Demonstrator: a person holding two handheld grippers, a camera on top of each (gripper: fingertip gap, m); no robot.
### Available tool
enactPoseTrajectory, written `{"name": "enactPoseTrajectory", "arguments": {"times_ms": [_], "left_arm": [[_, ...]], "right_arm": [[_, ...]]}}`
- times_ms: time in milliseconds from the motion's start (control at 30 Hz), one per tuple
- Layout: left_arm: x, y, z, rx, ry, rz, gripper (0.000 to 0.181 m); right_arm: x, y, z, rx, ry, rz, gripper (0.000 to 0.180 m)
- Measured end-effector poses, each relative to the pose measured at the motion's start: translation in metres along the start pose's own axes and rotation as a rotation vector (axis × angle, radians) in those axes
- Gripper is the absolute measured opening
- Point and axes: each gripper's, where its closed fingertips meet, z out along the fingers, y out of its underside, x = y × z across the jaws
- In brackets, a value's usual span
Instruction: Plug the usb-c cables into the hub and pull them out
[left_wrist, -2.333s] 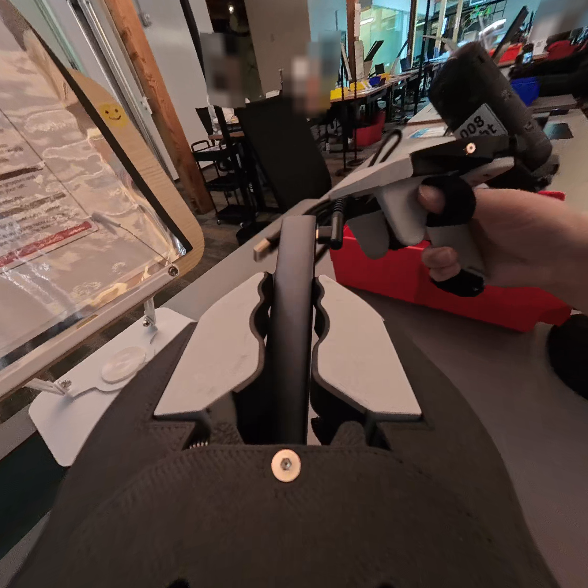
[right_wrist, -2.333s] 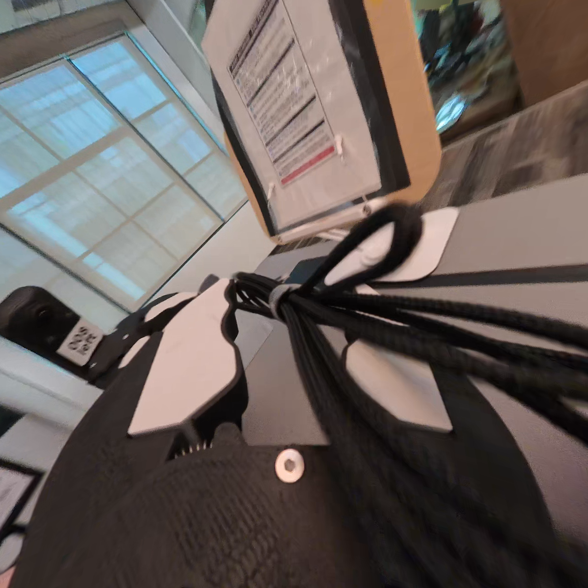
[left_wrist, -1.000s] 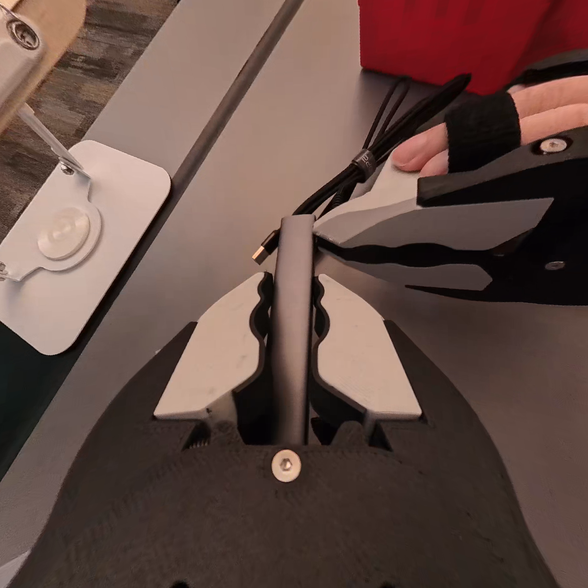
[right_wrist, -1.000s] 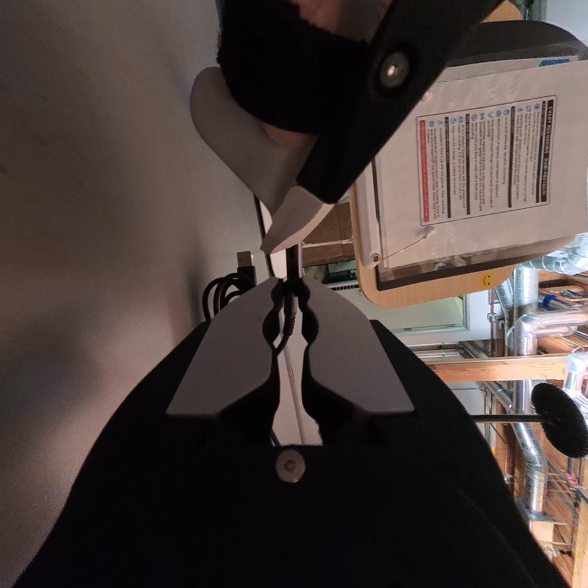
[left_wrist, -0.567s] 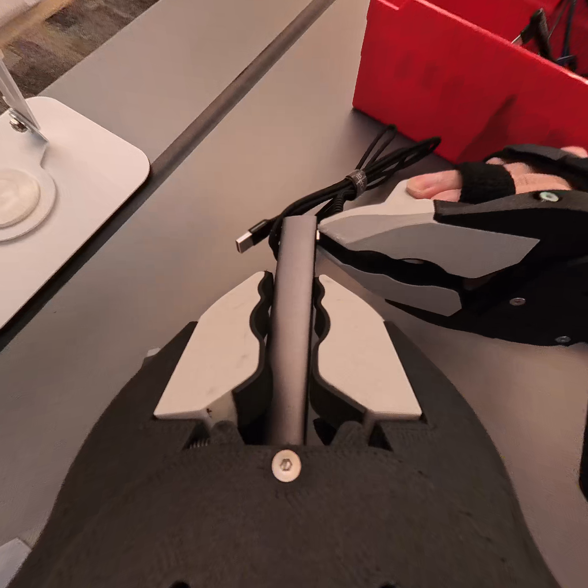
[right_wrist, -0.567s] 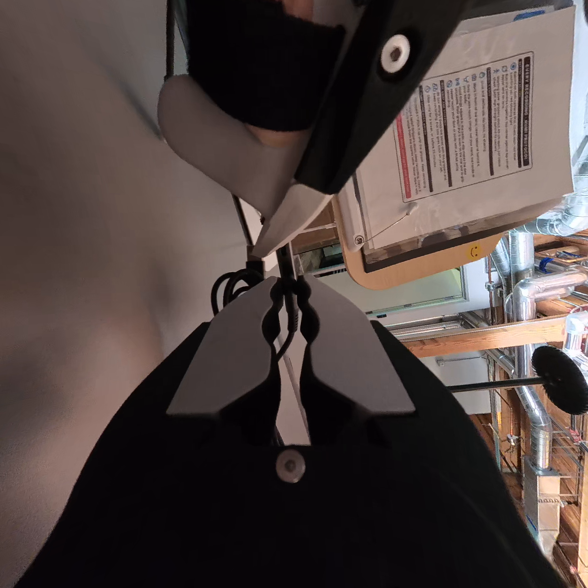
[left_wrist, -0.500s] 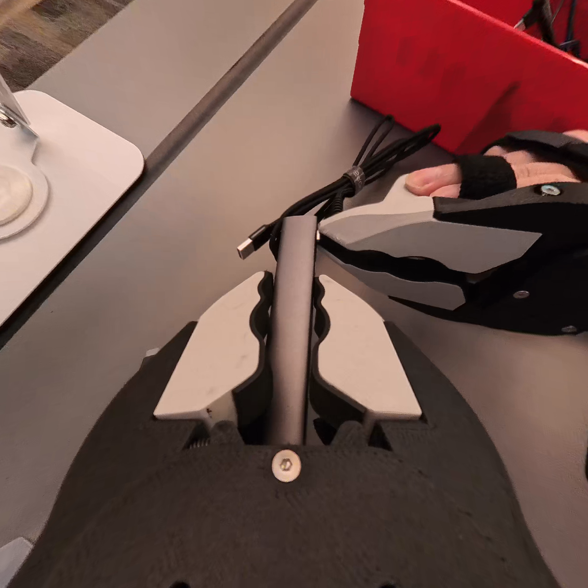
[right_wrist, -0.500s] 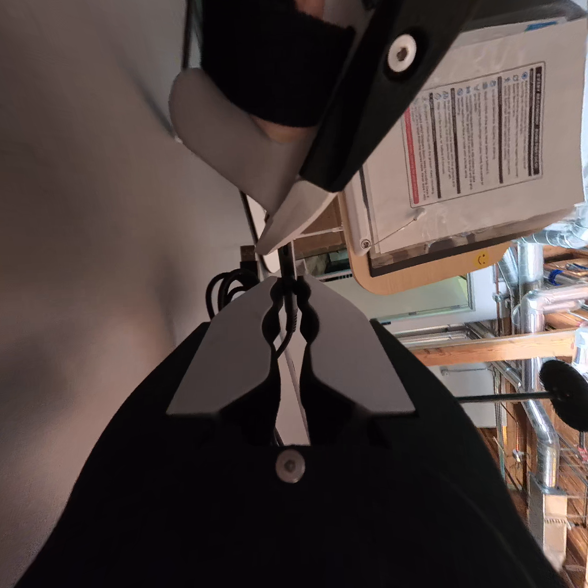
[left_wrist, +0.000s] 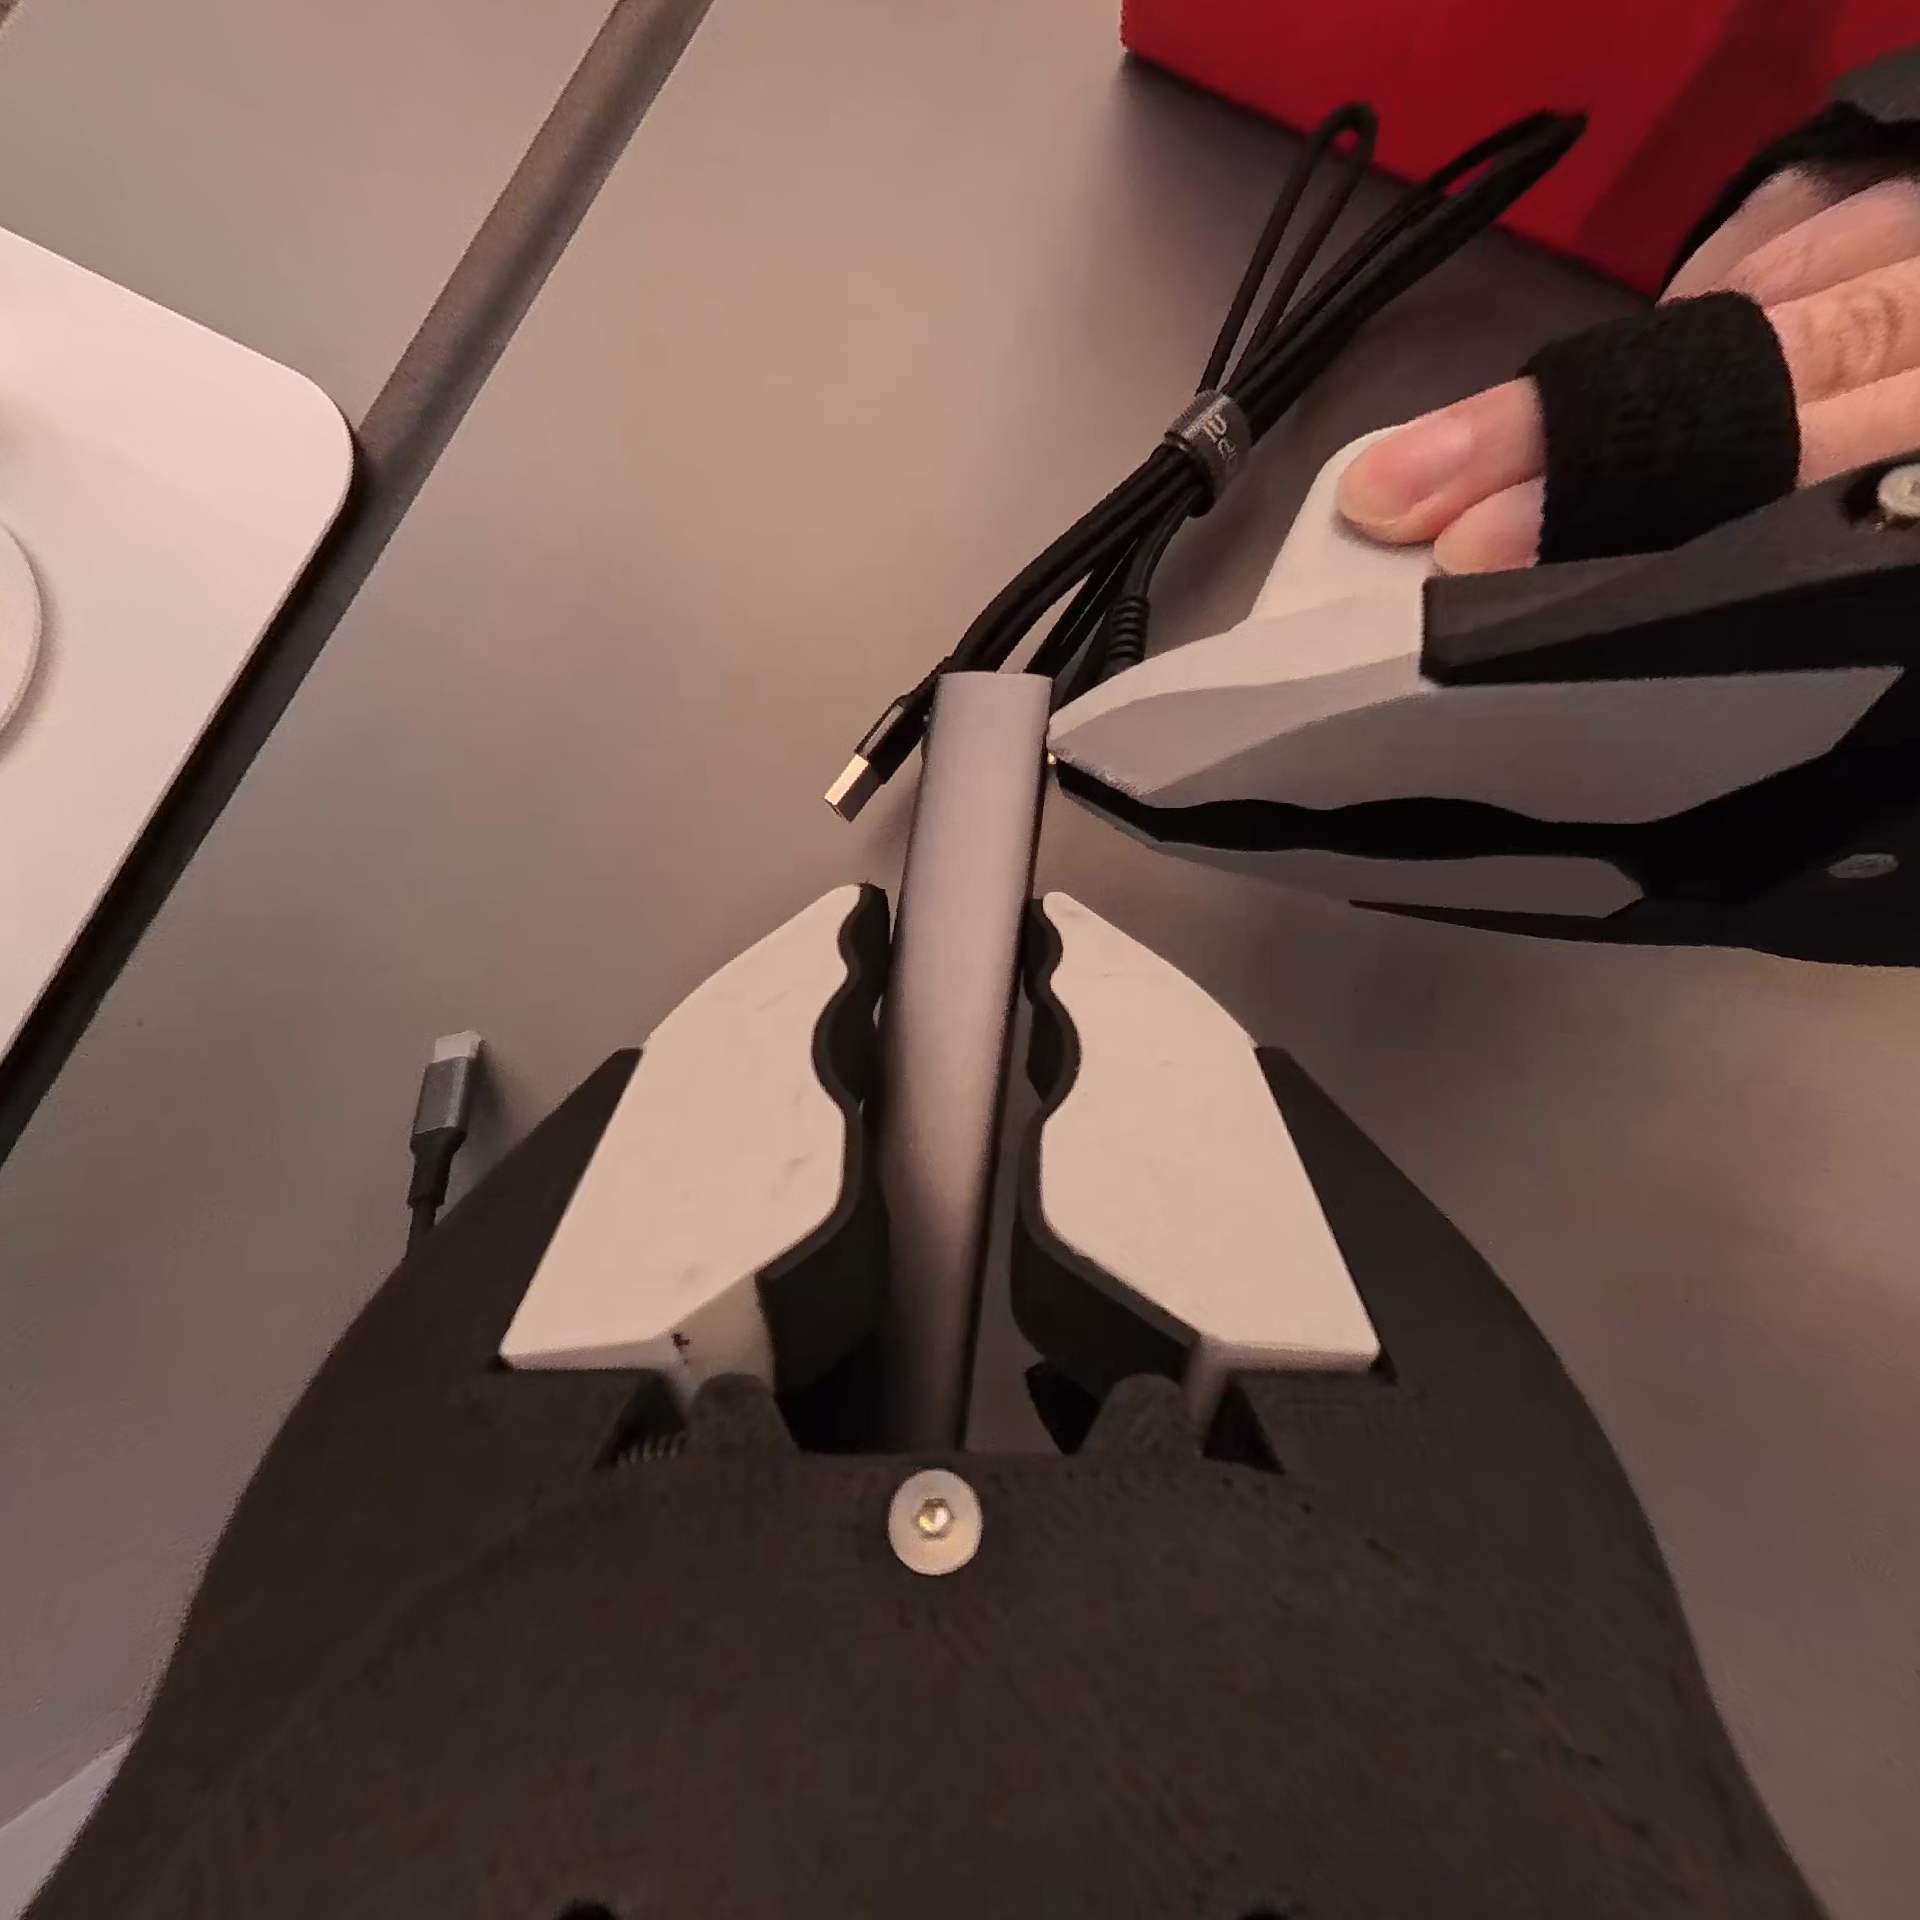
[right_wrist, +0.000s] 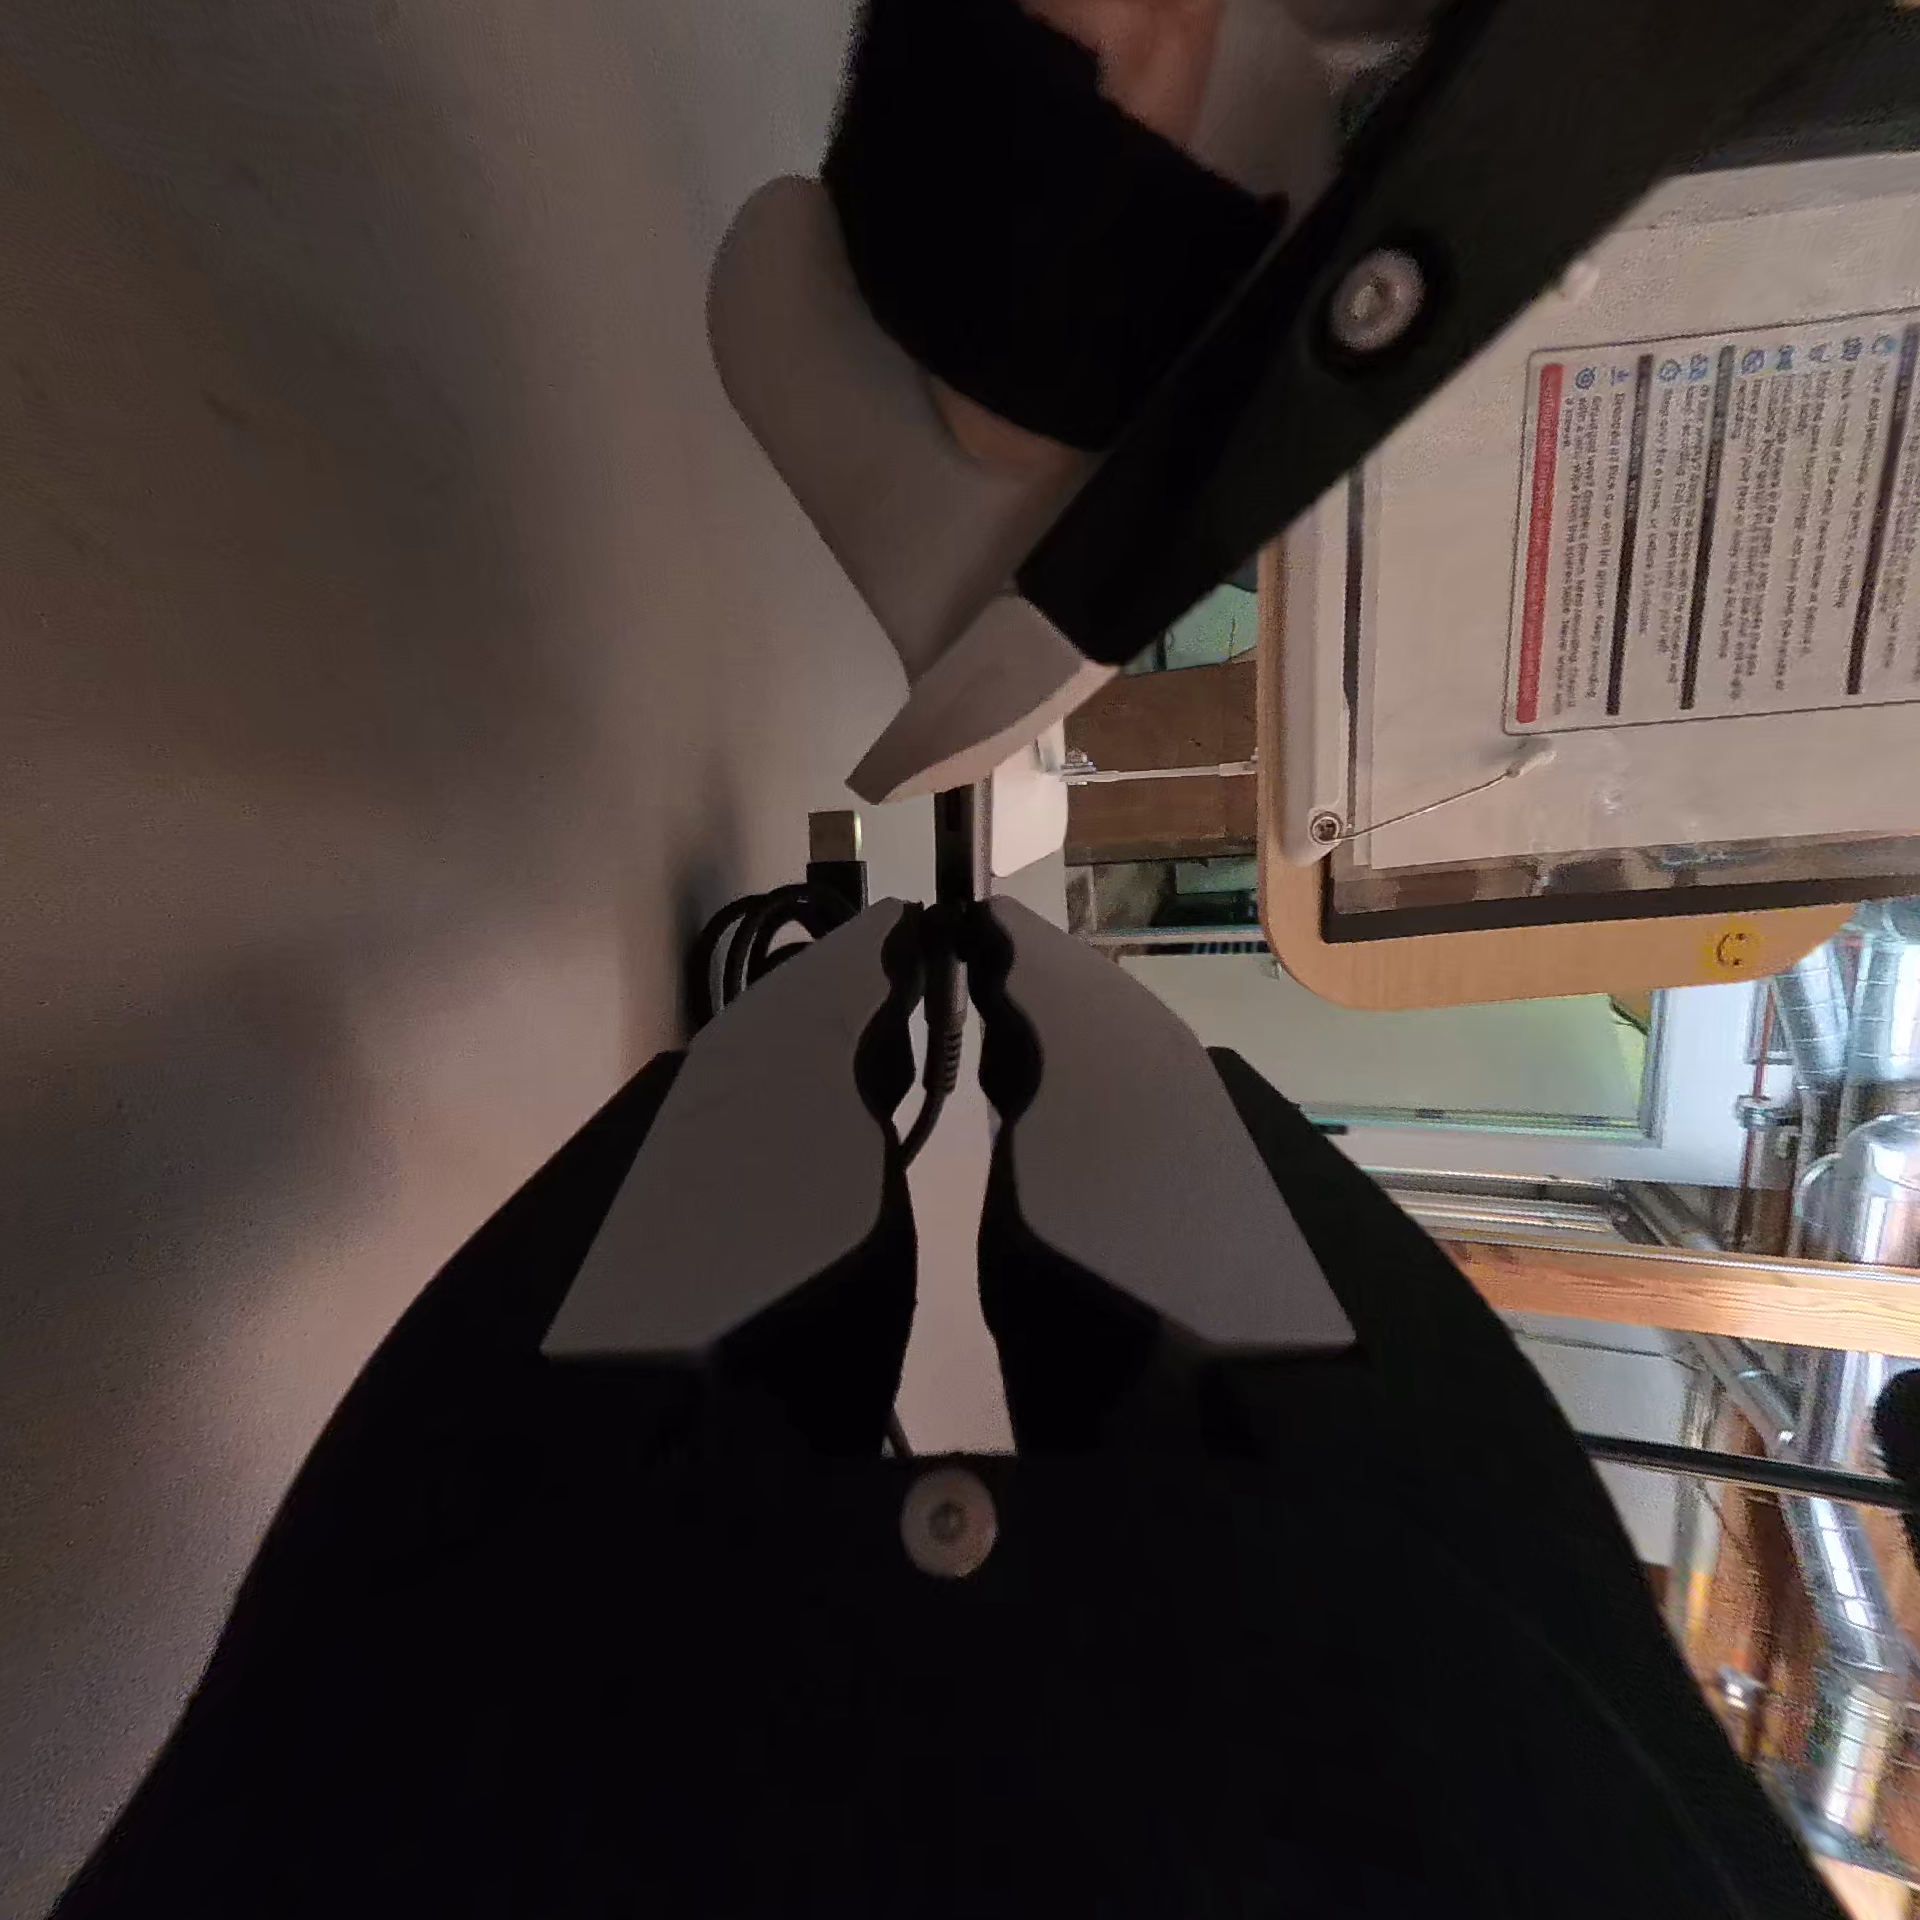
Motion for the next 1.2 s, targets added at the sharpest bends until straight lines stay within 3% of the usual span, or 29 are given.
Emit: {"name": "enactPoseTrajectory", "arguments": {"times_ms": [500, 633, 800, 933, 1067, 1133, 1167, 1200], "left_arm": [[0.012, -0.004, 0.000, 0.017, 0.072, 0.008, 0.025], [0.007, -0.005, 0.001, -0.006, -0.002, 0.019, 0.026], [0.013, 0.001, 0.006, -0.037, 0.049, 0.028, 0.026], [0.006, -0.006, 0.007, -0.042, -0.079, 0.009, 0.025], [0.004, -0.005, 0.005, -0.019, -0.037, -0.043, 0.026], [-0.055, 0.025, -0.006, -0.170, -0.404, 0.052, 0.025], [-0.063, 0.036, -0.008, -0.194, -0.410, 0.109, 0.024], [-0.053, 0.033, -0.006, -0.138, -0.281, 0.050, 0.024]], "right_arm": [[0.000, 0.001, -0.013, 0.109, -0.024, 0.095, 0.009], [0.001, 0.005, -0.008, 0.043, -0.008, 0.092, 0.009], [-0.009, 0.004, -0.012, 0.073, -0.066, 0.054, 0.009], [-0.003, 0.015, -0.002, -0.048, -0.031, 0.087, 0.010], [0.000, 0.010, -0.006, -0.009, -0.010, 0.060, 0.009], [-0.007, -0.004, -0.018, 0.102, -0.056, 0.032, 0.009], [-0.005, -0.008, -0.024, 0.130, -0.055, 0.029, 0.009], [0.001, -0.002, -0.026, 0.098, -0.031, 0.044, 0.009]]}}
